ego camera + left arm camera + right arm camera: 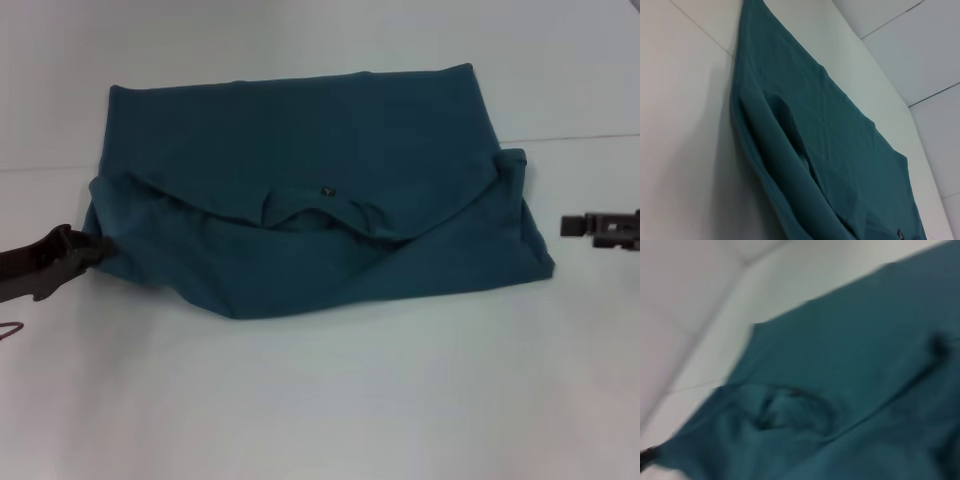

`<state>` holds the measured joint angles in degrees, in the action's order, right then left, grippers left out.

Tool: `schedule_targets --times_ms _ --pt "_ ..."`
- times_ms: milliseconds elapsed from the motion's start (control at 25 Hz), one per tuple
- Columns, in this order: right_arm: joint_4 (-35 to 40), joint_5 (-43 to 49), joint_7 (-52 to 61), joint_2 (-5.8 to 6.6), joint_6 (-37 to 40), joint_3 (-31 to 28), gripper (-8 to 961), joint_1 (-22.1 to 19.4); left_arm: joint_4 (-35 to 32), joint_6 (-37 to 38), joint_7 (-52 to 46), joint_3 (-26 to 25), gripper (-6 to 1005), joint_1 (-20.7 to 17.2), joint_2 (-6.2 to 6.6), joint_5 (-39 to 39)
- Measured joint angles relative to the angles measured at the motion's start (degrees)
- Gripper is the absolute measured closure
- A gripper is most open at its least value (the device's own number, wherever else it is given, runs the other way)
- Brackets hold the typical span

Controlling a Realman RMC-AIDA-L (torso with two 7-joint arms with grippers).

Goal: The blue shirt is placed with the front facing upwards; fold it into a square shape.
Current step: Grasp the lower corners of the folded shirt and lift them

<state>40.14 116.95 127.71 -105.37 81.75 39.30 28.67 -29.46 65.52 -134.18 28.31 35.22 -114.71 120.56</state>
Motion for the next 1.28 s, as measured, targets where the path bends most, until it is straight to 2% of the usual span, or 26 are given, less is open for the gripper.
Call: schedule_targets --times_ms 160,320,400,720,920,1280 --pt "0.02 6.52 6.4 1.2 -4.58 -0.05 78 3.13 0.02 -0.35 0.07 0.0 966 0.06 -0.13 -0.1" --pt "-0.4 12.24 10.87 1.24 -7.64 0.17 80 6.0 -0.1 -0.36 0.07 -0.12 966 0.17 -0.16 -0.15" --pt "-0.95 14.76 11.76 0.65 -9.12 0.46 81 7.36 -0.12 -0.35 0.08 -0.13 966 0.18 -0.2 -0.16" --pt "-5.07 23.02 11.32 -3.69 -17.7 0.98 85 12.08 -0.13 -0.32 0.68 -0.24 966 -0.23 -0.3 -1.38" --pt "-7.48 24.98 11.29 -4.93 -20.95 1.7 87 13.84 -0.15 -0.3 0.78 -0.27 965 -0.39 -0.3 -1.62" --pt "-8.04 25.09 11.2 -6.82 -24.01 2.12 91 14.12 -0.07 -0.43 0.84 -0.27 965 -0.42 -0.36 -1.78"
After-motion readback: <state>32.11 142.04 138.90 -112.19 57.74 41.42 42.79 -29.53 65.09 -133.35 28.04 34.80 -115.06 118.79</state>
